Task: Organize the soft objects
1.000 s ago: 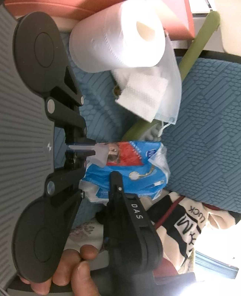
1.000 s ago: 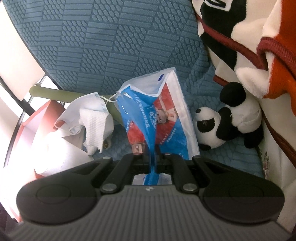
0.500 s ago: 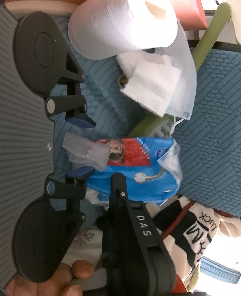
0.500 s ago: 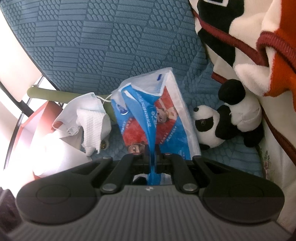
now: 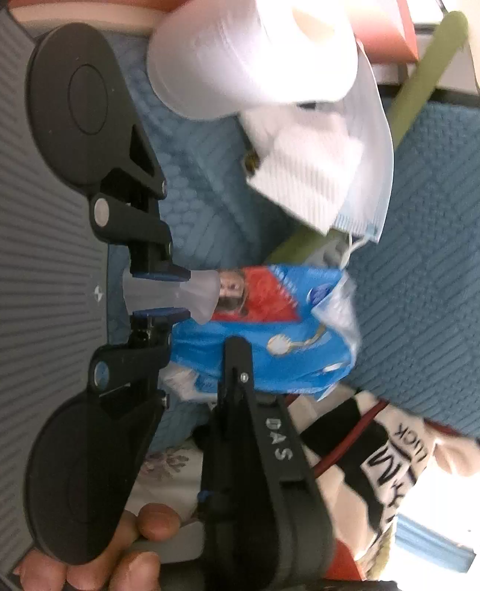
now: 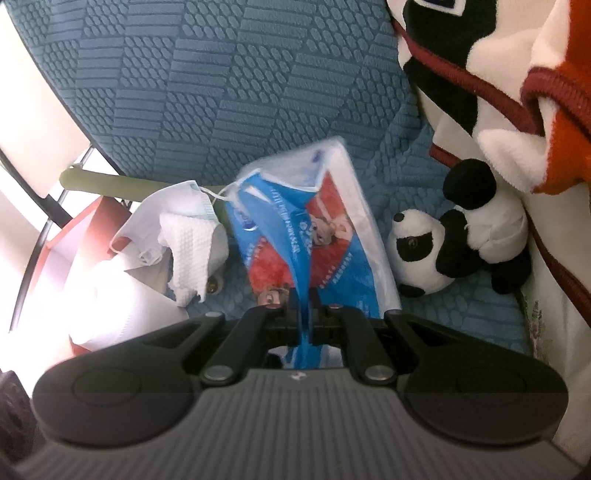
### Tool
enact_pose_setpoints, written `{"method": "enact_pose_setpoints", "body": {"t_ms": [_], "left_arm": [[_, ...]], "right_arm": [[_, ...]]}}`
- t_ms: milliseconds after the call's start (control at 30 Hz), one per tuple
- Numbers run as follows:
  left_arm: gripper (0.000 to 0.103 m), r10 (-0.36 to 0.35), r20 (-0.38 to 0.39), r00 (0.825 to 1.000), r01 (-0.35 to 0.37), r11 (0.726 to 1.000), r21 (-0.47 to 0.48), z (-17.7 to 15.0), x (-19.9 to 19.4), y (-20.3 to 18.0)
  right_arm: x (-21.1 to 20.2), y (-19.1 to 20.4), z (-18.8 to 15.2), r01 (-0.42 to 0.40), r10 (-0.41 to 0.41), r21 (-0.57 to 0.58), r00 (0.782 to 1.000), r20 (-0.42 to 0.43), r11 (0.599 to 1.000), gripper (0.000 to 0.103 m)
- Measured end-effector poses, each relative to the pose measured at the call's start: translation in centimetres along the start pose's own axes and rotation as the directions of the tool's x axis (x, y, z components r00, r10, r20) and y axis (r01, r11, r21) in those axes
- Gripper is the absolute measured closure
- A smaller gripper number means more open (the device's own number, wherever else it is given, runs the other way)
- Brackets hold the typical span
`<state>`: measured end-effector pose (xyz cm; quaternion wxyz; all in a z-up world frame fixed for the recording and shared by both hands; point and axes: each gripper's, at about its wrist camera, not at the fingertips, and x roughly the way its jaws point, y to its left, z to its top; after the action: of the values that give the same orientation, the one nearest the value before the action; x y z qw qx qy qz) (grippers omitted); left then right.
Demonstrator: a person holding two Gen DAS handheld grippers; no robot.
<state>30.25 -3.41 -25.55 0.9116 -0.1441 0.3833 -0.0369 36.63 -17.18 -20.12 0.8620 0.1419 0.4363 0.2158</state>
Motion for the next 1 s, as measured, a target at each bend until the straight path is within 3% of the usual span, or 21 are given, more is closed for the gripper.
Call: {"method": "enact_pose_setpoints", "body": {"t_ms": [300,467,900,1000], "left_arm": [[0.088,0.005,0.001,1.000,-0.005,0.997,-0.076,0.3,-3.8,1.4],[0.088,0.014,0.003,1.000,-0.014,0.997,-0.072,0.4,-5.4,1.5],[0.088,0.005,-0.005,1.000,-0.005,0.997,-0.077,-0.2,-10.6,2.7],[0.088,0.004,-0.009,1.000,-0.005,0.997,-0.083,-0.7,-11.5,3.2]], "right_arm": [[-1.7,0.5,-0.4,-0.012,0.014,-0.046,0.999,0.041,0.999,0.097],[-3.2,0.7,-0.9,-0.032,0.035,-0.049,0.997,0.063,0.998,0.098],[-6.7,2.8,-5.0,-0.029,0.032,-0.057,0.998,0.053,0.998,0.099],[-6.8,3.2,-6.1,0.005,-0.002,-0.065,0.999,0.044,0.998,0.099]]}}
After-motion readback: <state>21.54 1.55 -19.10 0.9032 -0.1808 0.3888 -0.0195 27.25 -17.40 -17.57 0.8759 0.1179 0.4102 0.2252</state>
